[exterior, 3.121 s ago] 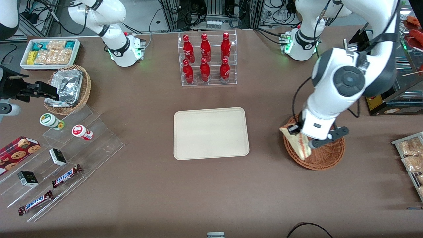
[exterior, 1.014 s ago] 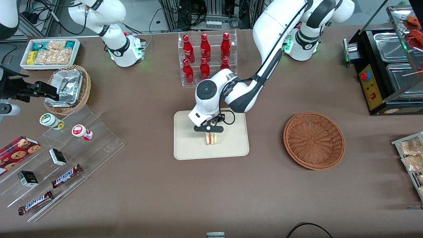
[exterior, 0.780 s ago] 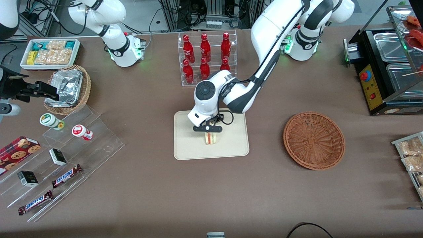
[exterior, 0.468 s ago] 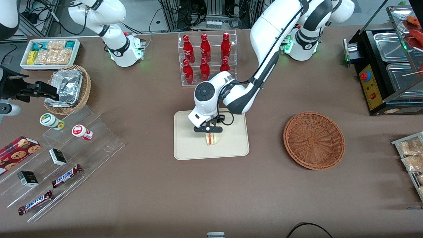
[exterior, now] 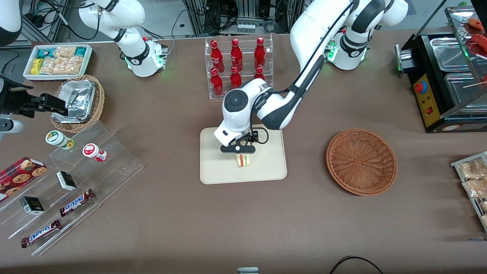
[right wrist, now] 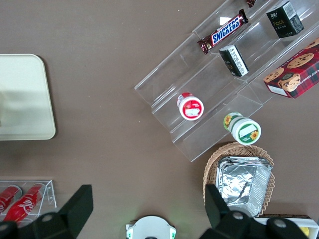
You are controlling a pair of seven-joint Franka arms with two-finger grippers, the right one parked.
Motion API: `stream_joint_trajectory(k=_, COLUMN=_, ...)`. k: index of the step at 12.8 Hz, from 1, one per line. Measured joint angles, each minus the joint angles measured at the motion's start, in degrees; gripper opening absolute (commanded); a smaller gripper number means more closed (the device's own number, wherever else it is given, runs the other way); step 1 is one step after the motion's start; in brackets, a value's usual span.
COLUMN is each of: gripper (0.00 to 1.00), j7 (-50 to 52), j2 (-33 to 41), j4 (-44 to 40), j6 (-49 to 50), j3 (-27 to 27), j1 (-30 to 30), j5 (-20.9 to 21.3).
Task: Place sandwich from basket to tray
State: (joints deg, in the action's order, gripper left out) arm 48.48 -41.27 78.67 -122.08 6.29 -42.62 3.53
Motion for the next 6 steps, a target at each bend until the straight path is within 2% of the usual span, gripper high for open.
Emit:
stream_joint_trajectory(k=3, gripper=1.00, j7=3.2, j2=5.5, j4=-0.2, j6=5.8, j3=-1.1, j1=0.9, j5=0.0)
stream_joint_trajectory(k=6, gripper=1.00, j7=4.4, j2=10.9, j4=0.0, j6=12.5, j3=-5.0, j1=1.5, j5=0.0)
